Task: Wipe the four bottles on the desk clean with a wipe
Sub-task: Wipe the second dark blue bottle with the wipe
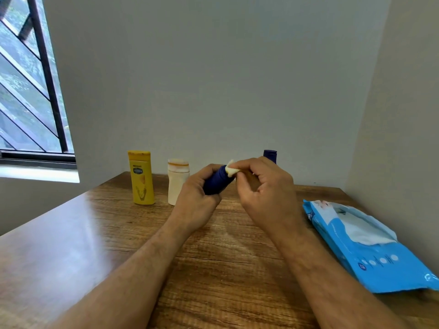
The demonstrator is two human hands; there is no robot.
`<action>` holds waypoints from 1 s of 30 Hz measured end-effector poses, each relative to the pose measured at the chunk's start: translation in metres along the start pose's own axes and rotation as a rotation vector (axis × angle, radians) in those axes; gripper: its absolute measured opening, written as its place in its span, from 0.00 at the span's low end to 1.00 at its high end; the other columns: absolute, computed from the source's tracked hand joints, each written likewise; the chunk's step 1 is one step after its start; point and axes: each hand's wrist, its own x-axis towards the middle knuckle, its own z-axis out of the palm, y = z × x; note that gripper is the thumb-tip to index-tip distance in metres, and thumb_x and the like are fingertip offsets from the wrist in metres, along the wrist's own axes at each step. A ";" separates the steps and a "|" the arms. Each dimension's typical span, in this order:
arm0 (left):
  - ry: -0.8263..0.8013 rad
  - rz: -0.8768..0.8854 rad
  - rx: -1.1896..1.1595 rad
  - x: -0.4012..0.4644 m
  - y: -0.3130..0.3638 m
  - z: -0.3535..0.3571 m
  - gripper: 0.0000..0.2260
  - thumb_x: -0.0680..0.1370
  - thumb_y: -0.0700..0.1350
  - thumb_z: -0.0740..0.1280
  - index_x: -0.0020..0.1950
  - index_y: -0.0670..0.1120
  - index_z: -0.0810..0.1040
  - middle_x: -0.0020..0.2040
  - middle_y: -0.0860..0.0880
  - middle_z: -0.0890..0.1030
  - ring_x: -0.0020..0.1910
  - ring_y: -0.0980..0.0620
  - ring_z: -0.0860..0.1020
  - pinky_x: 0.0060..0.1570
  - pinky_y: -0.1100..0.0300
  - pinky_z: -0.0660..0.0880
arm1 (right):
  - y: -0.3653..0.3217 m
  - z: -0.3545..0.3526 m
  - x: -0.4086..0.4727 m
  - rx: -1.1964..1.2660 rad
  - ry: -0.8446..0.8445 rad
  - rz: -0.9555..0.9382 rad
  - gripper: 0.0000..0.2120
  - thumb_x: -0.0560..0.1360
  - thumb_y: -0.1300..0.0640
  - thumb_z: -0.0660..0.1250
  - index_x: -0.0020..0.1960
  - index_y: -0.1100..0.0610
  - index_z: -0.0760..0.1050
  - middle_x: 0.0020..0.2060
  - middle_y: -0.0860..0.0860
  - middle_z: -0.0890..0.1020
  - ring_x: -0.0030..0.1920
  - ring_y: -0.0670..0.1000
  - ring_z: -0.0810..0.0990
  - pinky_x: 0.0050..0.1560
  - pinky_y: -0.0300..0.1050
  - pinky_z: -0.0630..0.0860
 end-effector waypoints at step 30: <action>-0.012 -0.011 0.141 -0.004 0.000 0.001 0.29 0.68 0.27 0.66 0.62 0.53 0.80 0.53 0.51 0.84 0.55 0.49 0.82 0.57 0.47 0.80 | 0.001 0.000 -0.005 0.071 -0.081 0.035 0.09 0.73 0.62 0.70 0.50 0.50 0.80 0.45 0.41 0.81 0.46 0.42 0.80 0.42 0.30 0.75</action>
